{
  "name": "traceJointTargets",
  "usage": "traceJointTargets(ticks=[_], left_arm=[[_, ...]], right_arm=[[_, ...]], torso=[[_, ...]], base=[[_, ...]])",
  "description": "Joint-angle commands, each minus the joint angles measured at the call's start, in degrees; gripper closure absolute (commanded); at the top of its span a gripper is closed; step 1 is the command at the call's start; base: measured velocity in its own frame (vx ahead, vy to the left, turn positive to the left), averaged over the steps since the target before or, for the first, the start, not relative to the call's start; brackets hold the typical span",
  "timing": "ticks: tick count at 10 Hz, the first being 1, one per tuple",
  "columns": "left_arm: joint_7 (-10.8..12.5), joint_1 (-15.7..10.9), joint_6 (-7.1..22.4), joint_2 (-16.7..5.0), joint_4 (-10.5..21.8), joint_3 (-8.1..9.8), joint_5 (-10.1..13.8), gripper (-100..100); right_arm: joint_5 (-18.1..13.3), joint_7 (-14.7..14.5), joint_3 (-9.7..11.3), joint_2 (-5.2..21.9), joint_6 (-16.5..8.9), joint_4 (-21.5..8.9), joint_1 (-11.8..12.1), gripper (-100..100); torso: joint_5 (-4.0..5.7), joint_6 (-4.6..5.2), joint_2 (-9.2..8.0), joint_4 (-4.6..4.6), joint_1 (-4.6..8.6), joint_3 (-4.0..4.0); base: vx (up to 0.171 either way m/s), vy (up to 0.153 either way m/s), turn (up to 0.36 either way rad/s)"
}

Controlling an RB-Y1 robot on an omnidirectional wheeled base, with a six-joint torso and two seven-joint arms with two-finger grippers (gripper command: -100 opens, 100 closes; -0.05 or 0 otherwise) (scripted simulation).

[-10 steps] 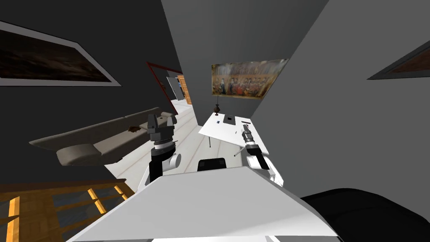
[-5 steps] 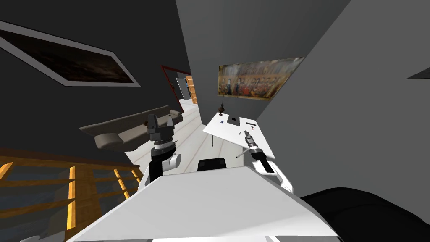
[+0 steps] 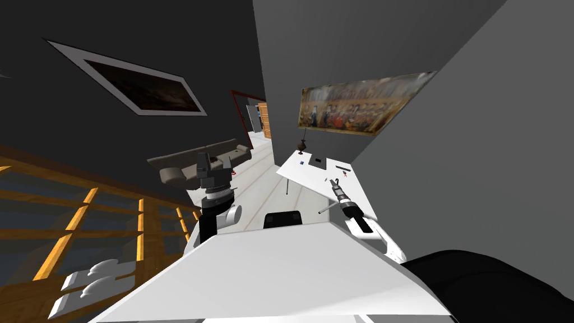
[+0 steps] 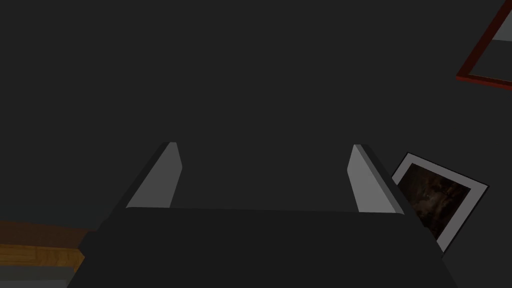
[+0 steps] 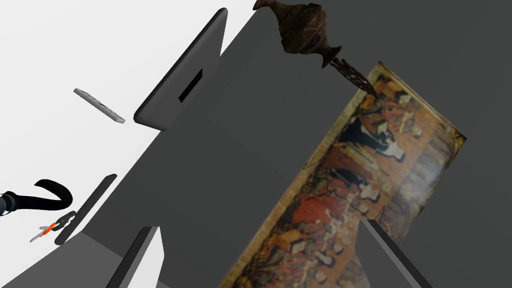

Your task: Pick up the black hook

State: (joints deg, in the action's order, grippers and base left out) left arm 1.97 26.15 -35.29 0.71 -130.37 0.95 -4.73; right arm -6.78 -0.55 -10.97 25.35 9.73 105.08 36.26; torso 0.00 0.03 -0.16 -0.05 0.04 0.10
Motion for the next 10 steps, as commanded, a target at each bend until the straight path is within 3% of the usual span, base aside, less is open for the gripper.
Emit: traceJointTargets(ticks=[1,6,10], left_arm=[[0.0,0.0,0.0,0.0,0.0,0.00,0.0,0],[0.0,0.0,0.0,0.0,0.0,0.00,0.0,0],[0.0,0.0,0.0,0.0,0.0,0.00,0.0,0]], right_arm=[[-1.0,-0.5,-0.8,1.5,-1.1,-2.9,0.5,-100],[-3.4,-1.6,-2.9,5.2,-4.7,-9.3,1.5,-100],[-4.2,-2.0,-3.6,6.4,-5.9,-11.8,1.8,-100]], torso=[[0.00,0.00,0.00,0.00,0.00,0.00],[0.01,0.00,0.19,0.04,0.02,-0.11],[0.00,-0.02,0.15,0.03,0.04,-0.09]], base=[[-0.036,0.012,0.182],[0.017,0.017,0.117],[0.002,0.001,0.091]])
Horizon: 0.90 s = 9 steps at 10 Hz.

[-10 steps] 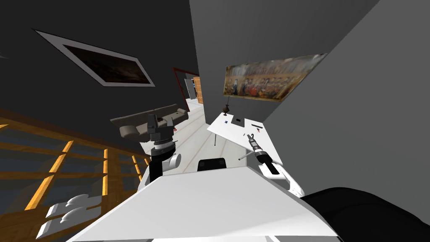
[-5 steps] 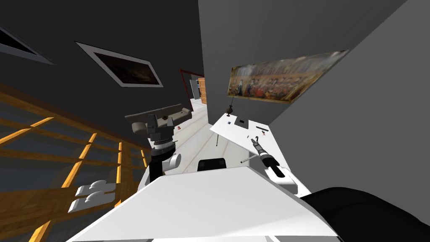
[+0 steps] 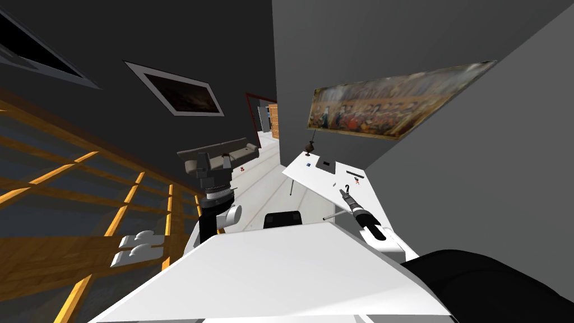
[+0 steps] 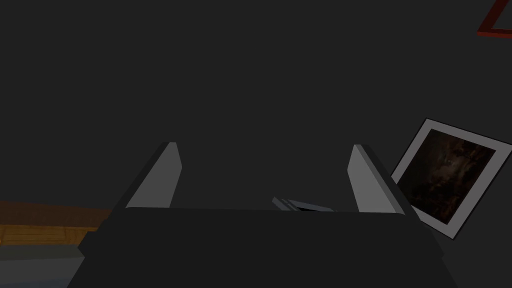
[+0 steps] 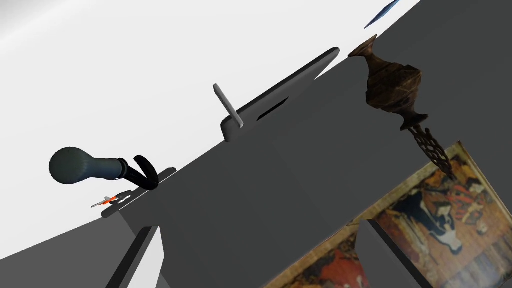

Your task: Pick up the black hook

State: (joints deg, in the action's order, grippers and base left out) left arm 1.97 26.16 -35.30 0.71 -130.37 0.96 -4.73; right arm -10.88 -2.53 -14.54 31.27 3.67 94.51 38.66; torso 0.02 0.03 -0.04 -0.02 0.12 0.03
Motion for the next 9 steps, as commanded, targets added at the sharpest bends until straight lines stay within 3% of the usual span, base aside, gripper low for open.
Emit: traceJointTargets(ticks=[1,4,5,9], left_arm=[[0.0,0.0,0.0,0.0,0.0,0.00,0.0,0],[0.0,0.0,0.0,0.0,0.0,0.00,0.0,0],[0.0,0.0,0.0,0.0,0.0,0.00,0.0,0],[0.0,0.0,0.0,0.0,0.0,0.00,0.0,0]], right_arm=[[-0.1,0.0,0.0,0.4,0.1,-1.2,-0.6,-100],[-0.1,0.0,0.0,0.4,0.1,-1.2,-0.6,-100],[-0.8,-0.5,-0.6,1.5,-1.1,-3.4,-0.4,-100],[-0.8,-0.5,-0.6,1.5,-1.1,-3.4,-0.4,-100]], torso=[[0.00,0.00,0.00,0.00,0.00,0.00],[-0.02,0.00,0.04,0.01,-0.07,-0.02],[-0.02,0.01,0.03,0.01,-0.06,-0.02],[-0.02,0.00,0.04,0.01,-0.07,-0.02]], base=[[0.003,0.004,0.024],[0.003,0.003,0.009],[0.018,0.022,0.063],[0.001,0.001,0.036]])
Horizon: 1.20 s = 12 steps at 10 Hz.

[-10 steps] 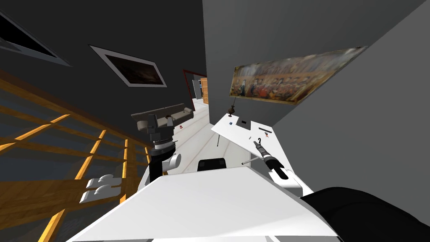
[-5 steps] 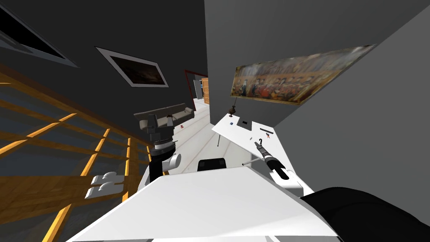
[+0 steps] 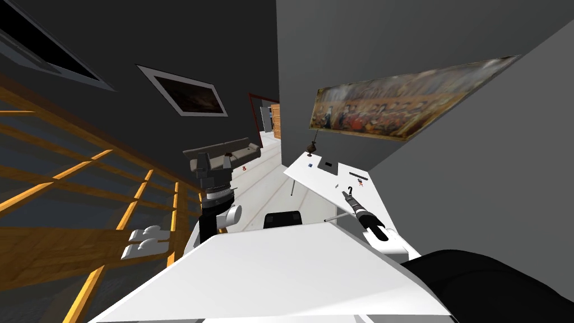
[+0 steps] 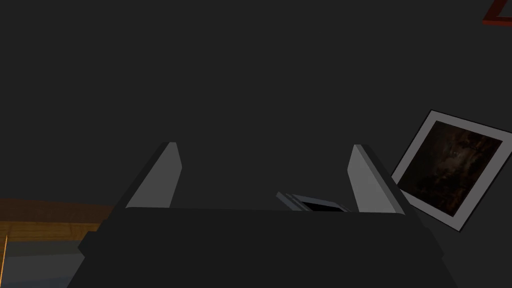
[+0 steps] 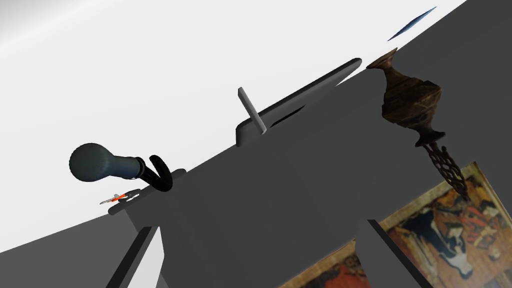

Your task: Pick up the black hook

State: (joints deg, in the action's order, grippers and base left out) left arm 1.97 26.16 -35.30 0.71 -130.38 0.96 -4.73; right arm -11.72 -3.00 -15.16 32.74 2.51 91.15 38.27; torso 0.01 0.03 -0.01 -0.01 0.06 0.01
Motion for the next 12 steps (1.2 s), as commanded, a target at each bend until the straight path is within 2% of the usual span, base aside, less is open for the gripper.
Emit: traceJointTargets(ticks=[1,5,6,10,12], left_arm=[[0.0,0.0,0.0,0.0,0.0,0.00,0.0,0],[0.0,0.0,0.0,0.0,0.0,0.00,0.0,0],[0.0,0.0,0.0,0.0,0.0,0.00,0.0,0],[0.0,0.0,0.0,0.0,0.0,0.00,0.0,0],[0.0,0.0,0.0,0.0,0.0,0.00,0.0,0]], right_arm=[[0.0,0.0,0.0,0.0,0.0,0.0,0.0,-100],[0.0,0.0,0.0,0.0,0.0,0.0,0.0,-100],[0.7,-0.9,0.4,1.9,0.1,-0.3,-0.7,-100],[3.3,-3.0,1.2,6.1,0.6,-1.7,-3.0,-100],[4.0,-4.7,1.3,8.3,0.1,-3.8,-4.4,-100]], torso=[[0.00,0.00,0.00,0.00,0.00,0.00],[0.01,0.01,-0.05,-0.01,0.05,0.03],[0.01,0.01,-0.03,-0.01,0.03,0.02],[-0.04,0.03,0.11,0.03,-0.14,-0.07],[-0.05,0.02,0.15,0.04,-0.20,-0.09]], base=[[-0.015,-0.016,0.047],[-0.006,-0.007,-0.004],[0.030,0.032,-0.139],[0.038,0.049,-0.153],[0.038,0.059,-0.163]])
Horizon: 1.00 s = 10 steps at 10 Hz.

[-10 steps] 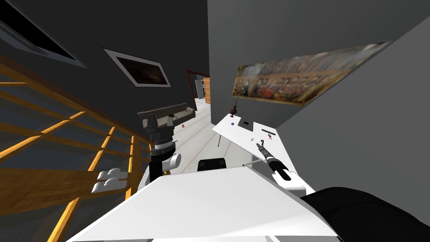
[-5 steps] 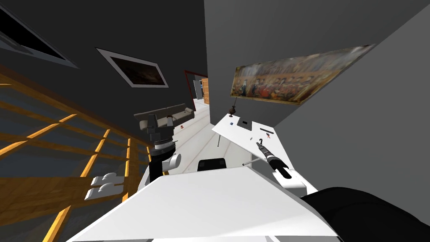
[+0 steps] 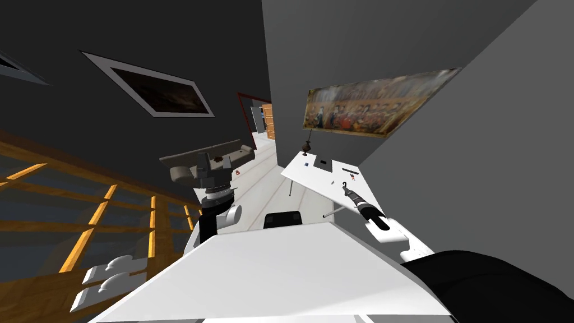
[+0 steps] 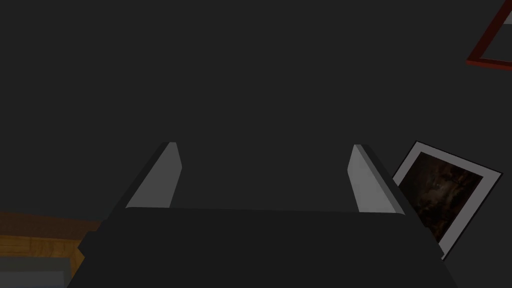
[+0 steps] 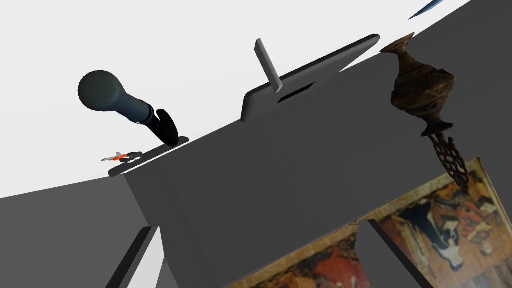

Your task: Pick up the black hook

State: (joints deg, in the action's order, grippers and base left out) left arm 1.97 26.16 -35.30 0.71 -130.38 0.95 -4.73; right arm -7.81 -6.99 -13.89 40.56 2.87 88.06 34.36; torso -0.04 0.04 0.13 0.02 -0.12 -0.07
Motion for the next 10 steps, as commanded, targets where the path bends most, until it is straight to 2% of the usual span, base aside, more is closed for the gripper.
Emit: traceJointTargets(ticks=[1,4,5,10], left_arm=[[0.0,0.0,0.0,0.0,0.0,0.00,0.0,0],[0.0,0.0,0.0,0.0,0.0,0.00,0.0,0],[0.0,0.0,0.0,0.0,0.0,0.01,0.0,0],[0.0,0.0,0.0,0.0,0.0,0.01,0.0,0]], right_arm=[[-0.4,-1.3,-0.1,0.8,-0.8,-1.7,-0.7,-100],[-3.4,-3.2,-0.7,0.6,-3.2,-4.7,-0.6,-100],[-5.3,-4.0,-1.0,0.3,-4.6,-6.1,-0.3,-100],[-10.8,-6.4,-1.7,-0.9,-8.4,-9.8,0.8,-100]], torso=[[0.00,0.00,0.00,0.00,0.00,0.00],[0.07,-0.05,0.07,0.01,0.33,-0.04],[0.10,-0.03,0.06,0.02,0.41,-0.04],[0.08,-0.02,0.05,0.01,0.33,-0.03]], base=[[0.046,0.038,-0.036],[0.050,-0.030,0.129],[0.062,-0.055,0.177],[0.045,-0.043,0.150]])
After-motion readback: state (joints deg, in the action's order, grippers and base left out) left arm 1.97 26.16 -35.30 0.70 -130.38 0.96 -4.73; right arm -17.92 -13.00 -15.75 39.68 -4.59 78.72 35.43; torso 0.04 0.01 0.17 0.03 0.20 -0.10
